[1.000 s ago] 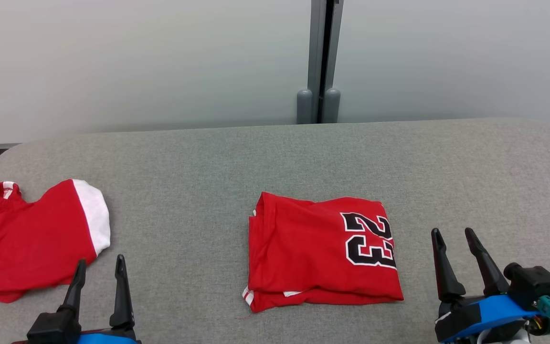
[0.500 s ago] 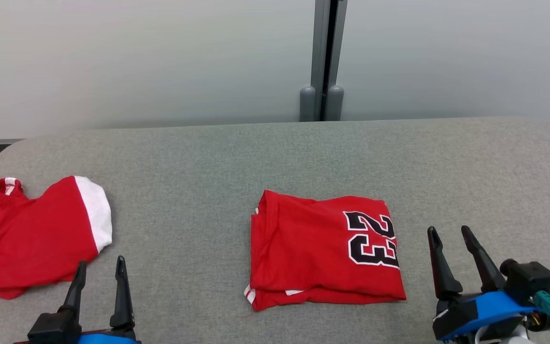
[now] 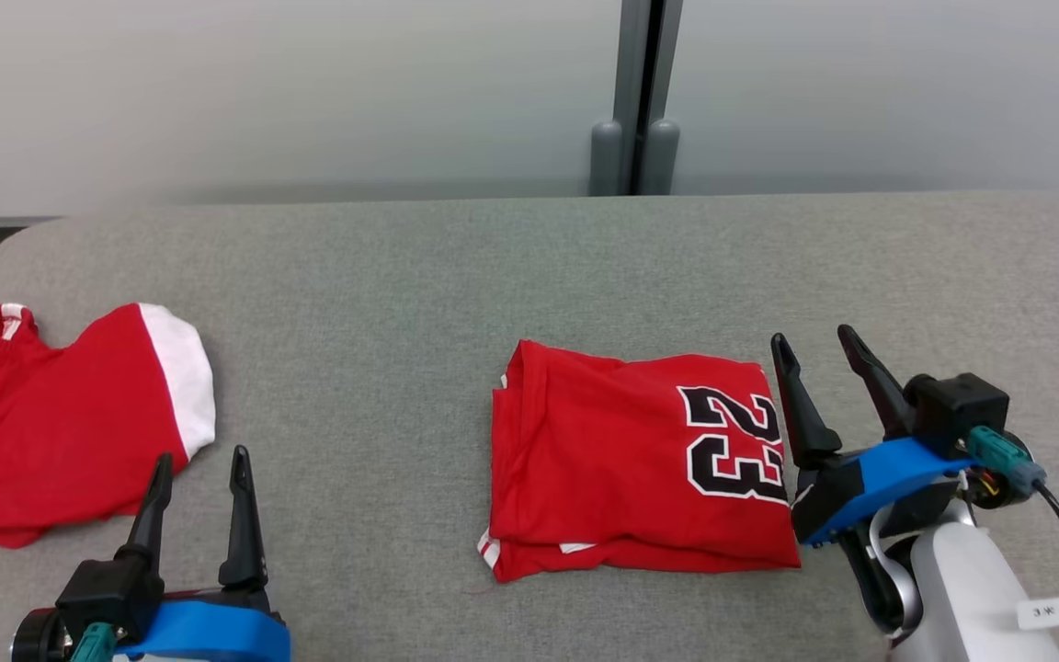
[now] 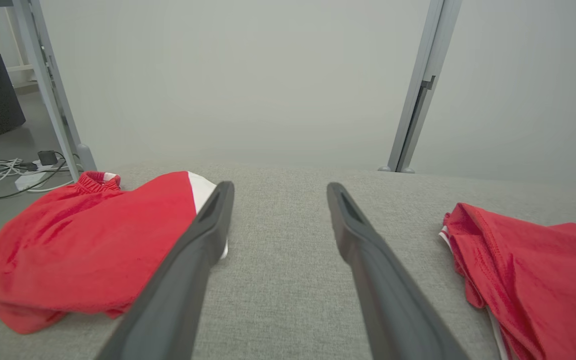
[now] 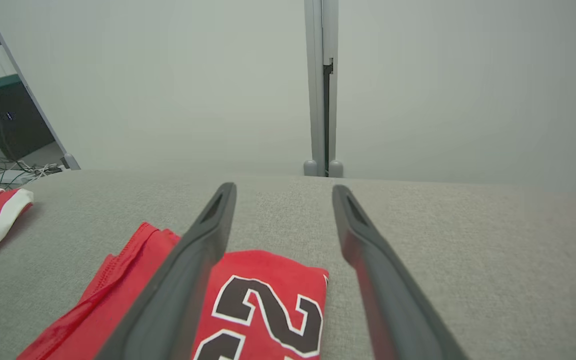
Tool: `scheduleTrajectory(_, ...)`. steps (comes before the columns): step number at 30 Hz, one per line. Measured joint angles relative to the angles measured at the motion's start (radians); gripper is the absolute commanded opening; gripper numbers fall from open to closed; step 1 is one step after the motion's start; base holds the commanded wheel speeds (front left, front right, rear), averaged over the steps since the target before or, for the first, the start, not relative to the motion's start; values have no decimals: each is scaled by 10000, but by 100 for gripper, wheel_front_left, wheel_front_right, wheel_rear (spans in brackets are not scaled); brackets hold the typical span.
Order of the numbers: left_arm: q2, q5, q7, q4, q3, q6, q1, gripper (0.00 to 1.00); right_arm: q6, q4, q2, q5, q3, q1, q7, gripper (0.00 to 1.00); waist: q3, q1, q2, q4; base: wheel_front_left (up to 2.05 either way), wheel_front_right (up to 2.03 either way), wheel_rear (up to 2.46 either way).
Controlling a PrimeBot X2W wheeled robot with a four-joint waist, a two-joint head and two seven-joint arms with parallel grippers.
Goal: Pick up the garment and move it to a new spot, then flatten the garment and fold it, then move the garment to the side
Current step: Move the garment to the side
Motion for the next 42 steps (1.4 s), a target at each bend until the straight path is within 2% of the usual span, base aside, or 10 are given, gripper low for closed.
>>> scheduleTrajectory(17,-65,-102,0,-50,-52,0,-539,100,0,3691,6,-481,-539,-754,-52,100,954,0,0,589,0,0,0)
scheduleTrajectory(22,-71,-102,0,13,-52,-4,-625,100,0,4401,2,-84,-245,-838,-90,100,1034,0,0,608,0,0,0)
scheduleTrajectory(26,-79,-104,0,59,-69,-13,-763,100,-15,4667,-59,775,171,-998,-63,100,1087,0,0,623,0,0,0)
scheduleTrajectory(28,-86,-107,0,59,-69,-17,-763,100,-15,4688,-102,1241,451,-1044,-161,22,1124,0,0,602,0,0,0)
scheduleTrajectory(29,-88,-115,0,56,-59,-35,-764,100,-15,4694,-96,1379,564,-1062,-226,0,1144,0,0,582,0,0,0)
scheduleTrajectory(35,-115,-165,0,6,-42,-42,-804,100,2,4794,-38,1442,629,-1378,-629,0,1313,0,0,403,0,0,0)
scheduleTrajectory(42,-125,-178,-4,-278,-52,-59,-1275,100,2,4510,-832,1277,399,-2143,-857,0,1869,0,0,-86,0,0,0)
